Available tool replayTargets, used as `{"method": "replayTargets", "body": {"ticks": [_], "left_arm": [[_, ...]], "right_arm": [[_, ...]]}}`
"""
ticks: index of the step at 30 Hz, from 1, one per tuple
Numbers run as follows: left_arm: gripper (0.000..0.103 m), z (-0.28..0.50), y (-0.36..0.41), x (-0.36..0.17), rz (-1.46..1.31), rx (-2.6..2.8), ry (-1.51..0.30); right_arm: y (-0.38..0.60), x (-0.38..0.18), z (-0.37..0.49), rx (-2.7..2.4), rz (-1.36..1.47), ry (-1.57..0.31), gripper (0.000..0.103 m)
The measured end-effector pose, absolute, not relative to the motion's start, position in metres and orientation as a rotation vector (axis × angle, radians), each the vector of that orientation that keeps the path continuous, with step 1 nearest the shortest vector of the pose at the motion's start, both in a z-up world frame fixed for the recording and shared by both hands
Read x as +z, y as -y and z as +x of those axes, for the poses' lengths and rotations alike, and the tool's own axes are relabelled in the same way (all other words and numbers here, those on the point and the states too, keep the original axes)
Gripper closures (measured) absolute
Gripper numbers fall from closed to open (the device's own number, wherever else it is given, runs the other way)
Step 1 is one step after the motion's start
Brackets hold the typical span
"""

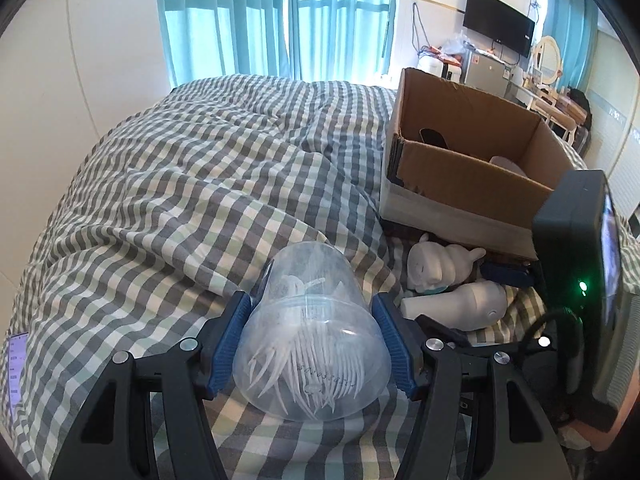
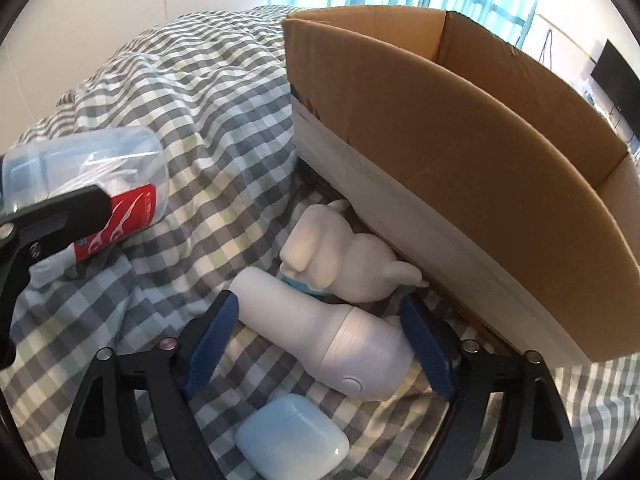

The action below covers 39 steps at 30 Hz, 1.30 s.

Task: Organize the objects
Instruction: 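Lift the clear swab container off the bed with the left gripper, then grasp the white bottle with the right gripper while the left holds the swab container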

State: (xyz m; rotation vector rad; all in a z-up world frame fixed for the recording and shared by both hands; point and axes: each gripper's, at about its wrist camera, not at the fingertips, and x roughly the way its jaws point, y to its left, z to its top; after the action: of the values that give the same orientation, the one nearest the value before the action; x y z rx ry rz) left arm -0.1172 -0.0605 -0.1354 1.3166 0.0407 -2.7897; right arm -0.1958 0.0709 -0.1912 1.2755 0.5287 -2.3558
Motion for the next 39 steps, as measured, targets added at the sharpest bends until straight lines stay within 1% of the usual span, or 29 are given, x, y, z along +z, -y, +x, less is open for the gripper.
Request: {"method": "replayTargets", "body": {"ticks": [3, 4, 5, 6, 7, 12, 14, 17, 18, 20, 22, 24, 26, 30, 31, 39], "left_arm": [[0.039, -0.116, 0.059, -0.137, 1.318, -2.785, -0.025], [0.039, -0.116, 0.058, -0.137, 1.320, -2.782, -0.021], [0.039, -0.116, 0.059, -0.138, 1.324, -2.777, -0.021], [0.039, -0.116, 0.060, -0.139, 1.328, -2.772, -0.029], [0.039, -0.116, 0.061, -0.139, 1.333, -2.770, -0.045], [0.039, -0.117, 0.063, -0.140, 1.337, -2.763, -0.054], [0.039, -0.117, 0.062, -0.141, 1.336, -2.762, -0.036], [0.039, -0.117, 0.062, -0.142, 1.334, -2.764, -0.034], [0.039, -0.117, 0.064, -0.142, 1.330, -2.768, -0.043], [0.039, -0.116, 0.067, -0.141, 1.325, -2.771, -0.075], [0.039, -0.113, 0.067, -0.140, 1.321, -2.770, -0.081], [0.039, -0.110, 0.064, -0.138, 1.307, -2.775, -0.066], [0.039, -0.106, 0.060, -0.134, 1.300, -2.780, -0.053], [0.039, -0.096, 0.054, -0.126, 1.280, -2.801, -0.042], [0.039, -0.094, 0.051, -0.124, 1.277, -2.805, -0.035], [0.039, -0.071, 0.035, -0.108, 1.235, -2.851, 0.004]], "right_arm": [[-0.071, -0.192, -0.187, -2.359, 1.271, -0.583, 0.028], [-0.071, -0.193, -0.185, -2.353, 1.274, -0.599, 0.028], [-0.069, -0.195, -0.184, -2.335, 1.290, -0.623, 0.027], [-0.068, -0.198, -0.185, -2.322, 1.304, -0.644, 0.022], [-0.068, -0.200, -0.186, -2.320, 1.309, -0.653, 0.020], [-0.064, -0.207, -0.191, -2.308, 1.320, -0.690, 0.019], [-0.062, -0.210, -0.189, -2.317, 1.320, -0.720, 0.020], [-0.062, -0.209, -0.184, -2.333, 1.304, -0.751, 0.031], [-0.063, -0.208, -0.182, -2.331, 1.297, -0.740, 0.040], [-0.067, -0.203, -0.177, -2.349, 1.272, -0.726, 0.043], [-0.072, -0.196, -0.170, -2.381, 1.249, -0.708, 0.052], [-0.080, -0.186, -0.164, -2.401, 1.239, -0.644, 0.057], [-0.090, -0.177, -0.158, -2.419, 1.231, -0.574, 0.057], [-0.103, -0.158, -0.141, -2.470, 1.193, -0.507, 0.057], [-0.093, -0.151, -0.139, -2.483, 1.181, -0.498, 0.057], [-0.131, -0.101, -0.121, -2.610, 1.045, -0.335, 0.057]]}}
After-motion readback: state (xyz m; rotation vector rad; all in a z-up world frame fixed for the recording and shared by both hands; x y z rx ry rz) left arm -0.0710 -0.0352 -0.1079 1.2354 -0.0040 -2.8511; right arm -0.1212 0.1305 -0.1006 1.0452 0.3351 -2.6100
